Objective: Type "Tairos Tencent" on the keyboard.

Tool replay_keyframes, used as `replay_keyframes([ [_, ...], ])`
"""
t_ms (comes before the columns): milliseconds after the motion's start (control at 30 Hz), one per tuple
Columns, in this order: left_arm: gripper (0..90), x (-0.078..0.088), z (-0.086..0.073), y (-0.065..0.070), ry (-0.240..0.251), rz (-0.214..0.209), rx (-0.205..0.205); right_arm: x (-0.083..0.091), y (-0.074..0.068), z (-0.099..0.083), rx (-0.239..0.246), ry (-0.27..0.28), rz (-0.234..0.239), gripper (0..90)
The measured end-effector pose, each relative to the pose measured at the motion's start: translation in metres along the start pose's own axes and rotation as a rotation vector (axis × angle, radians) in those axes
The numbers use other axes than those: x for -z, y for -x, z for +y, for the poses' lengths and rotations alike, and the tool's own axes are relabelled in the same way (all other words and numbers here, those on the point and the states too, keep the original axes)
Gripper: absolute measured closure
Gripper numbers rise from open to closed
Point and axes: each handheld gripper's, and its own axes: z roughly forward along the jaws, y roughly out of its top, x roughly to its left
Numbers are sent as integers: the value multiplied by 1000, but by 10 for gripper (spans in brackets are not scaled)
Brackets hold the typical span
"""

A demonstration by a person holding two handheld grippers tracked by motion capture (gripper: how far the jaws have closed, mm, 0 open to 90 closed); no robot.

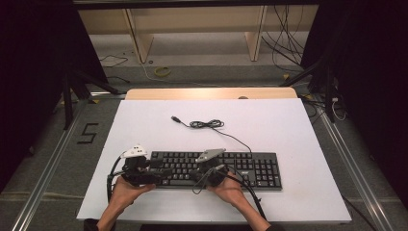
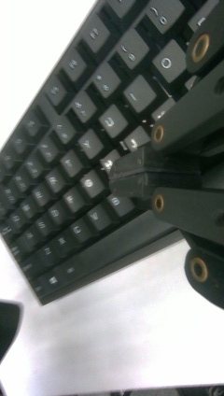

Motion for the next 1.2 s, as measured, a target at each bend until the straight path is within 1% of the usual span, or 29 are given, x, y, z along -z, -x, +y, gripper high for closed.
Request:
replay_keyframes([
  [67,361,0,0,0,-2,1,1,0,0,0,6,1,2,900],
  [267,361,-2,-1,-2,-12,3,2,2,1,0,-9,4,7,898],
  [333,361,-3,-1,-2,-16,2,4,4,3,1,-22,20,11,833],
  [567,362,-4,-2,-3,-27,2,4,16,4,3,-33,76,20,747],
  [667,363,-5,-2,-3,-32,2,3,20,6,4,-39,95,20,694],
  [733,363,-5,-2,-3,-33,3,3,23,8,4,-54,100,21,652],
  [800,364,-6,-2,-4,-37,4,2,25,10,5,-63,108,18,583],
  [867,364,-7,-3,-3,-39,4,7,26,11,5,-69,109,9,534],
  [933,364,-8,-3,-4,-50,4,2,27,13,5,-71,113,3,504],
  [1033,366,-9,-3,-4,-54,5,-2,30,13,6,-77,127,4,463],
  [1200,382,-10,-3,-5,-66,3,-7,30,14,6,-85,129,2,414],
])
